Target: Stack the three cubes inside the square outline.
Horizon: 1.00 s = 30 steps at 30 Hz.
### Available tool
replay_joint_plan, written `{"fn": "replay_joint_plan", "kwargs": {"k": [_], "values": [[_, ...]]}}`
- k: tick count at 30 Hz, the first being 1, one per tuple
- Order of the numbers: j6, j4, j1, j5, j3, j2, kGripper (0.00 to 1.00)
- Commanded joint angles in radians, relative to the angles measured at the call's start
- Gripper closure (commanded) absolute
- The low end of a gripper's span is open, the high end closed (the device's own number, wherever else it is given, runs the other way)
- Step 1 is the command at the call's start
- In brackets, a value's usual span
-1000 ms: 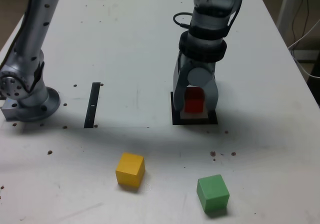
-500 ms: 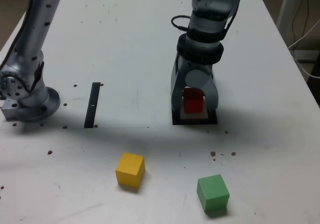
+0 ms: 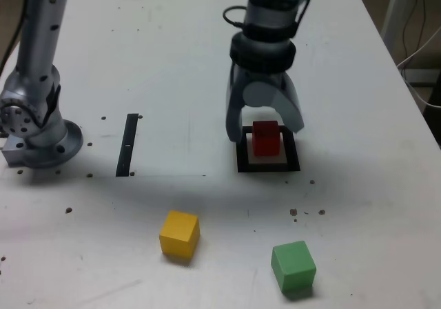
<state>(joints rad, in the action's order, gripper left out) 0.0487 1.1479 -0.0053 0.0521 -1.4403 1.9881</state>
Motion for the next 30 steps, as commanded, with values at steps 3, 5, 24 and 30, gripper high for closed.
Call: {"fn": "replay_joint_plan", "kwargs": {"k": [3,5,24,30], "values": [[-0.017,0.015,0.001,-0.011,0.03,-0.067,0.01],[-0.026,0.027,-0.003,-0.013,0.036,-0.087,0.01],[-0.133,0.107,-0.179,-0.002,0.036,-0.169,0.01],[-0.166,0.114,-0.242,0.001,0.041,-0.174,0.01]]}}
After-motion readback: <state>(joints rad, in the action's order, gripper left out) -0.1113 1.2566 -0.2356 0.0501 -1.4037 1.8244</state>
